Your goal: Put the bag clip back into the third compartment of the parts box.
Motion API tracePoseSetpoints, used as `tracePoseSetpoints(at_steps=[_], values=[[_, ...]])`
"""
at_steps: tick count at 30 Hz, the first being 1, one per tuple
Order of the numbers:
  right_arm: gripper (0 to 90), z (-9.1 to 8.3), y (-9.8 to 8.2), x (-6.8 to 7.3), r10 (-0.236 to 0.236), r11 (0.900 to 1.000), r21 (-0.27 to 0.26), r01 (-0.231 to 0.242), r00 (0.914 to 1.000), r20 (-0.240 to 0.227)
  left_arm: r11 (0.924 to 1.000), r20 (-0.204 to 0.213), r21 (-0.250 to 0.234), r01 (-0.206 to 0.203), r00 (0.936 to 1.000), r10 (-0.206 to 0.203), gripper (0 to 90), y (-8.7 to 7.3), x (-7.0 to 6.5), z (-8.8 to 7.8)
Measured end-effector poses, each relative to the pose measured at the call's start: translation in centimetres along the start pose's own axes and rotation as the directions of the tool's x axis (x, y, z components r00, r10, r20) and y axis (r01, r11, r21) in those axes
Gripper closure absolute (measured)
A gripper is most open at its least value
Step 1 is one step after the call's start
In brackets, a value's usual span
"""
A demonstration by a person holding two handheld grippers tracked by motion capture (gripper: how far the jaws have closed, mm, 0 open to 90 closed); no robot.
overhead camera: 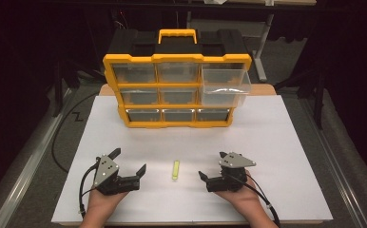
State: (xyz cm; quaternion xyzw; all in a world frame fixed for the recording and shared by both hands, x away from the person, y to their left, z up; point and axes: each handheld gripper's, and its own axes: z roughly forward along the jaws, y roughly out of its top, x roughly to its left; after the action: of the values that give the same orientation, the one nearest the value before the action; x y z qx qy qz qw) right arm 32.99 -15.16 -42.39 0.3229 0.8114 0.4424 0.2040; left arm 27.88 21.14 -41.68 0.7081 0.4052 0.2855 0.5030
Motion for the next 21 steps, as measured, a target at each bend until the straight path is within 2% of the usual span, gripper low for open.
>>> tracePoseSetpoints(at_steps=[3, 5, 10, 11, 12, 14, 17, 18, 21], values=[[0.2, 1.2, 0.6, 0.9, -0.008, 1.0, 0.009, 0.008, 0.9995, -0.032, 1.0, 0.002, 0.003, -0.003, 1.0, 0.003, 0.6, -0.1, 0.0, 0.0], [0.2, 1.4, 0.7, 1.1, -0.01, 1.0, 0.009, 0.01, 0.9992, -0.038, 1.0, 0.005, 0.002, -0.006, 1.0, 0.006, 0.6, -0.1, -0.1, -0.1], [2.2, 3.2, 1.5, 2.2, -0.003, 1.0, 0.012, 0.004, 0.9955, -0.095, 1.0, 0.004, 0.0, -0.003, 1.0, 0.003, 0.6, -0.1, 0.0, -0.1], [2.2, 3.2, 1.5, 2.2, -0.003, 1.0, 0.012, 0.004, 0.9955, -0.095, 1.0, 0.004, 0.0, -0.003, 1.0, 0.003, 0.6, -0.1, 0.0, -0.1], [4.6, 3.6, 1.8, 2.5, 0.003, 1.0, 0.008, -0.002, 0.9932, -0.116, 1.0, 0.005, -0.001, -0.002, 1.0, 0.002, 0.6, -0.1, 0.0, -0.2], [5.4, 3.8, 1.9, 2.7, 0.009, 1.0, 0.008, -0.008, 0.9922, -0.124, 1.0, 0.005, -0.001, -0.001, 1.0, 0.001, 0.6, -0.1, 0.0, -0.2], [8.2, 4.5, 2.5, 2.9, 0.026, 1.0, -0.002, -0.027, 0.9865, -0.162, 1.0, 0.005, 0.0, 0.0, 1.0, 0.0, 0.6, -0.1, 0.1, -0.2], [12.8, 5.0, 2.9, 3.1, 0.015, 1.0, -0.005, -0.016, 0.9862, -0.165, 1.0, 0.006, 0.001, 0.002, 1.0, -0.002, 0.6, -0.2, 0.1, -0.2], [15.9, 5.4, 3.2, 3.3, 0.016, 1.0, -0.002, -0.016, 0.9859, -0.166, 1.0, 0.003, 0.001, 0.003, 1.0, -0.003, 0.6, -0.2, 0.1, -0.2]])
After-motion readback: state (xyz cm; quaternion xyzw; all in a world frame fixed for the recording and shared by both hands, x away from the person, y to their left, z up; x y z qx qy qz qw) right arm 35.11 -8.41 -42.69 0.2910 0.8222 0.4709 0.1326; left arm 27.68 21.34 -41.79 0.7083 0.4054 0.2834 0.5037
